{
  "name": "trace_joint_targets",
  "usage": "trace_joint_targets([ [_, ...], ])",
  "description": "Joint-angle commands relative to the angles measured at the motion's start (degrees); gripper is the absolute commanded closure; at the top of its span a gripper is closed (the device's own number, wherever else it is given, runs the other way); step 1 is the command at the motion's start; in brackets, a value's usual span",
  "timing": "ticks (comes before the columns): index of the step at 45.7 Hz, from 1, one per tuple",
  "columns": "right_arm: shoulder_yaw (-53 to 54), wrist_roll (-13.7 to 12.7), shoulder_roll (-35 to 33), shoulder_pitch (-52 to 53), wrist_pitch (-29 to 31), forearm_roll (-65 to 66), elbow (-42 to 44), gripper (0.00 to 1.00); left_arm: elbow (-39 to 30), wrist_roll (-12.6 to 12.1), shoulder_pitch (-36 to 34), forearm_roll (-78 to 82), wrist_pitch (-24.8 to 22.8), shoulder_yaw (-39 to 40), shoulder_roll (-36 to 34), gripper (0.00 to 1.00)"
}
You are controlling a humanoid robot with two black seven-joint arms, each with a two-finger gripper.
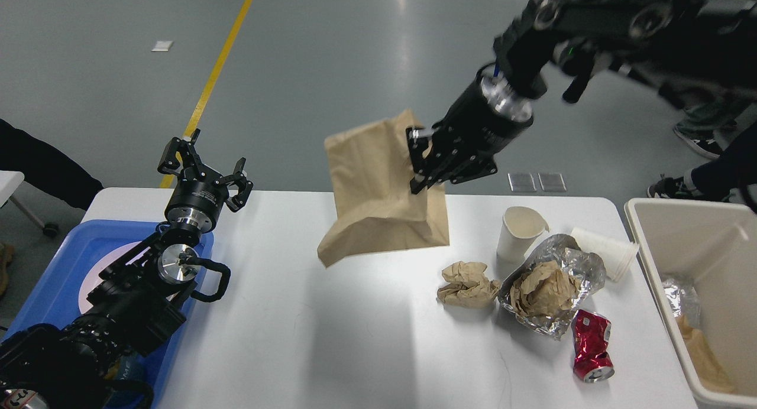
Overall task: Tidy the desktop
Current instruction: 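Lift the paper bag and carry it into the white bin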
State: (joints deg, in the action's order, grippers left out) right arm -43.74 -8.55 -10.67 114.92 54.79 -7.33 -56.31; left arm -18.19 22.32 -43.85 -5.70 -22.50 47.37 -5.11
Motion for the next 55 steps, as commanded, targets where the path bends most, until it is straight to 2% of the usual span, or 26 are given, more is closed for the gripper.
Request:
trace_joint_targets([
  [1,-4.77,0.2,-3.13,8.73,0.21,1.0,-1.34,1.0,0.0,0.0,-0.01,-0.01,0.0,0.0,0.01,0.04],
  [7,-13.73,0.2,-3.13,17.79,0.21,2.4,-2.93,1.0,0.0,0.0,-0.01,-0.01,0.0,0.0,0.01,0.04],
  [15,-19.36,0.11,-3.22,23.51,0.21,5.91,-3.28,1.0,0.0,0.0,0.08,-0.01,0.0,0.0,0.01,0.04],
  [25,-31.48,0.11,-4.62,25.01,0.21,11.36,-2.31,1.0,0.0,0.0,-0.01,-0.01,0.0,0.0,0.01,0.04],
  [31,-40.54,0.11,-8.4,24.13,0.21,16.19,0.85,1.0,0.0,0.0,-0.01,-0.01,0.0,0.0,0.01,0.04],
  [40,-45.29,-0.15,-19.99,15.97,0.21,27.27,2.61,1.0,0.0,0.0,0.08,-0.01,0.0,0.0,0.01,0.04],
  [48,-46.61,-0.24,-23.78,0.42,0.21,28.86,4.89,1.0,0.0,0.0,0.08,-0.01,0.0,0.0,0.01,0.04],
  [55,-44.95,-0.24,-24.84,-17.16,-15.22,27.89,9.19,1.0,0.0,0.0,-0.01,-0.01,0.0,0.0,0.01,0.04],
])
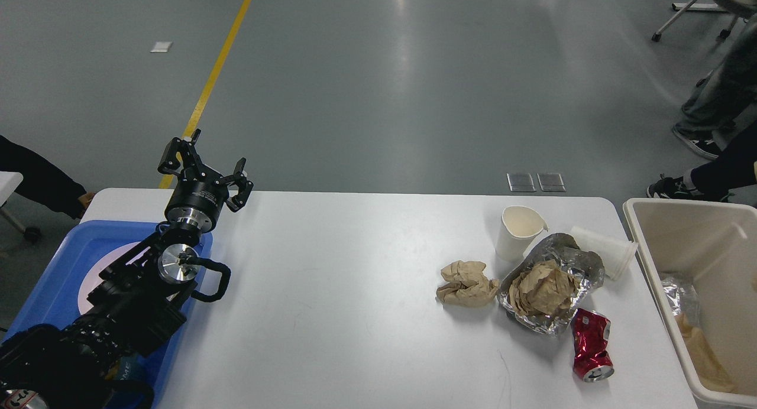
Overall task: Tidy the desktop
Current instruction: 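Lift the paper bag and carry it into the white bin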
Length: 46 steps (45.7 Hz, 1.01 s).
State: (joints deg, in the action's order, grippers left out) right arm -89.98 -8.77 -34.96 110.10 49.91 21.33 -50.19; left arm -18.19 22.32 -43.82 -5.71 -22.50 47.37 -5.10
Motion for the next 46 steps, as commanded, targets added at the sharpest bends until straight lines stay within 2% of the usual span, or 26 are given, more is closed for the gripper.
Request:
trace_joint_targets([
  [1,1.99,-0.02,-0.38,-14.8,-12.8,-0.94,3.52,1.0,0.0,0.0,-0.04,0.0,0.0,0.0,0.01,0.04],
  [5,7.09,-0.11,0.15,-26.23,-22.91,-0.85,5.98,1.0,0.0,0.0,-0.04,0.0,-0.09,0.0,0.01,0.04],
  [10,11.92,-0.63,3.13,-38.71,-29.08,-0.85,10.46,1.0,0.0,0.0,0.05,0.0,0.0,0.0,0.01,0.04],
  [23,17.47,-0.72,8.94,-54.29,-32.6,-0.76,20.75,1.0,0.0,0.0,-0.04,0.0,0.0,0.0,0.09,0.04],
  [39,19.58,-0.72,12.19,-59.13,-34.18,-0.76,21.98,0.98,0.0,0.0,-0.04,0.0,0.0,0.0,0.01,0.04],
  [40,19.66,-0.64,12.11,-59.13,-34.44,-0.85,22.07,0.82,0.0,0.0,-0.04,0.0,0.0,0.0,0.01,0.04],
  [43,21.33,-0.72,11.93,-59.04,-36.28,-0.94,22.25,0.21,0.0,0.0,-0.04,0.0,0.0,0.0,0.01,0.04],
  [44,22.29,-0.72,11.67,-59.04,-37.34,-1.03,22.16,0.04,0.0,0.0,-0.04,0.0,0.0,0.0,0.01,0.04],
  [45,23.26,-0.72,11.67,-59.39,-38.39,-1.11,22.24,0.0,0.0,0.0,-0.04,0.0,0.0,0.0,0.01,0.04],
  [46,24.4,-0.64,11.67,-59.56,-39.27,-1.2,22.16,0.0,0.0,0.0,0.05,0.0,0.0,0.0,0.01,0.04],
])
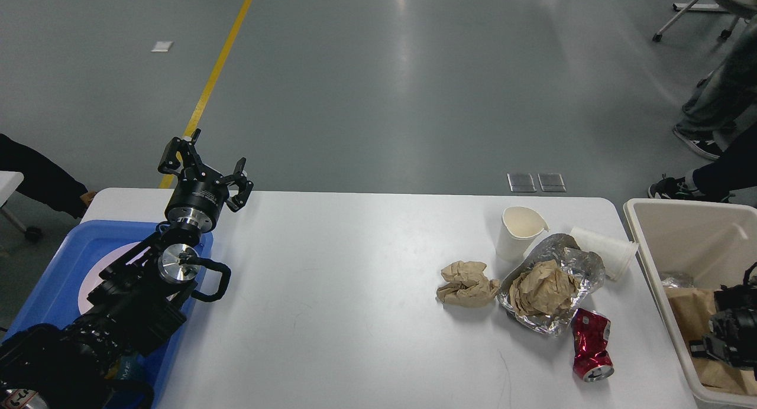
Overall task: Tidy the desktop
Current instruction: 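Lift the paper bag and carry it into the white bin, then release the bag in the bin and swing the right gripper back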
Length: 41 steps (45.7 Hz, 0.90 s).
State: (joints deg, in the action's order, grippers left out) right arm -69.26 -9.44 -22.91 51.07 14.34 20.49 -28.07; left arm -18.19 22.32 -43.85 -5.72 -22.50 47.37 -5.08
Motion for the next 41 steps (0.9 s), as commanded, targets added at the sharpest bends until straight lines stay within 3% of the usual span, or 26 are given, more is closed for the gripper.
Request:
trace_joint_targets([
  [1,3.96,0.04,-0.47,-0.62,-3.88,-0.45,0.03,0.0,0.0,0.0,0.0,0.0,0.0,0.0,-0.02,0.04],
  [12,5.19,0.04,-6.61,1.74,-1.87,-0.46,-2.69,0.0,0.0,0.0,-0.01,0.0,0.0,0.0,-0.02,0.04],
  [20,5.37,0.04,-16.63,21.59,14.11,-0.19,-11.56,0.0,0.0,0.0,-0.01,0.0,0.0,0.0,-0.02,0.04],
  [24,5.02,0.04,-18.49,33.19,23.25,-0.1,-13.5,0.0,0.0,0.0,-0.01,0.0,0.0,0.0,-0.02,0.04],
  [32,5.1,0.04,-16.12,52.53,39.78,-0.19,-15.08,0.0,0.0,0.0,0.0,0.0,0.0,0.0,-0.02,0.04],
  [41,5.72,0.13,-6.02,70.82,40.66,-0.37,-22.81,0.0,0.0,0.0,-0.01,0.0,0.0,0.0,-0.02,0.04],
])
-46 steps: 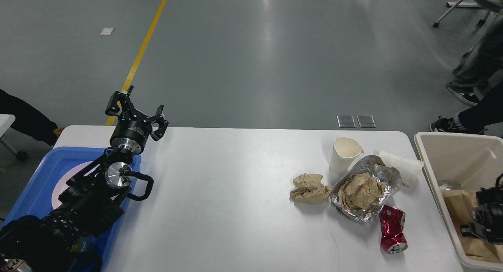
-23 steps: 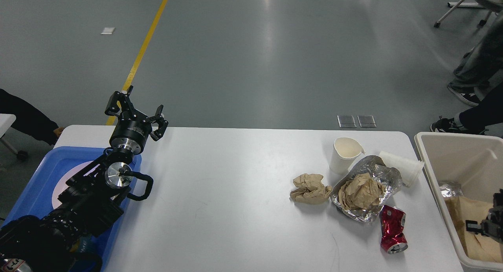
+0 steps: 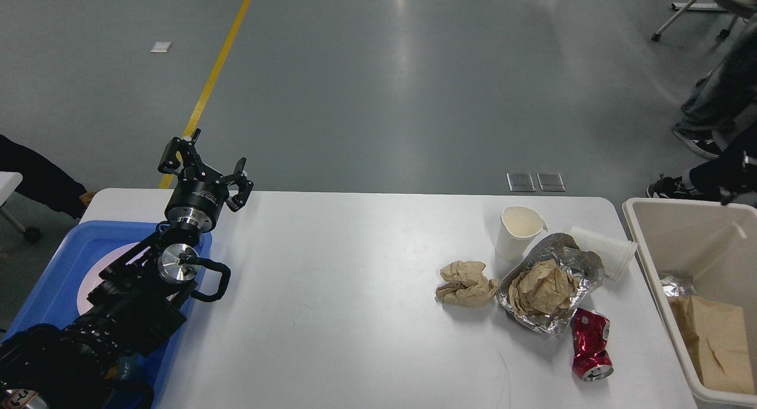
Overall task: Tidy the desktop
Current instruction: 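Release the bag in the bin and swing the right gripper back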
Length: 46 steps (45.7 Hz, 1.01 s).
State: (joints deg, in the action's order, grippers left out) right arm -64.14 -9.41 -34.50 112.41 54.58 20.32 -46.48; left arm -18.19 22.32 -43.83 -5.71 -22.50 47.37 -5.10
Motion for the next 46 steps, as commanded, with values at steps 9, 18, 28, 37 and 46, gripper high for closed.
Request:
trace_joint_targets([
  [9,6.82,0.53,15.33,20.38,0.42,-0.37,-12.4,0.0,0.0,0.0,0.06,0.0,0.0,0.0,0.0,0.04],
  [18,14.83,0.53,19.73,24.7,0.42,-2.31,-17.51,0.0,0.0,0.0,-0.03,0.0,0.0,0.0,0.0,0.04],
  [28,13.96,0.18,20.61,23.91,0.42,-2.31,-17.51,0.0,0.0,0.0,-0.02,0.0,0.0,0.0,0.0,0.04],
  [37,6.93,0.18,18.24,15.92,0.42,-1.96,-14.52,0.0,0.0,0.0,-0.02,0.0,0.0,0.0,0.0,0.04],
  [46,2.97,0.18,16.57,7.04,-11.84,-1.34,-15.31,0.0,0.0,0.0,0.06,0.0,0.0,0.0,0.0,0.04],
])
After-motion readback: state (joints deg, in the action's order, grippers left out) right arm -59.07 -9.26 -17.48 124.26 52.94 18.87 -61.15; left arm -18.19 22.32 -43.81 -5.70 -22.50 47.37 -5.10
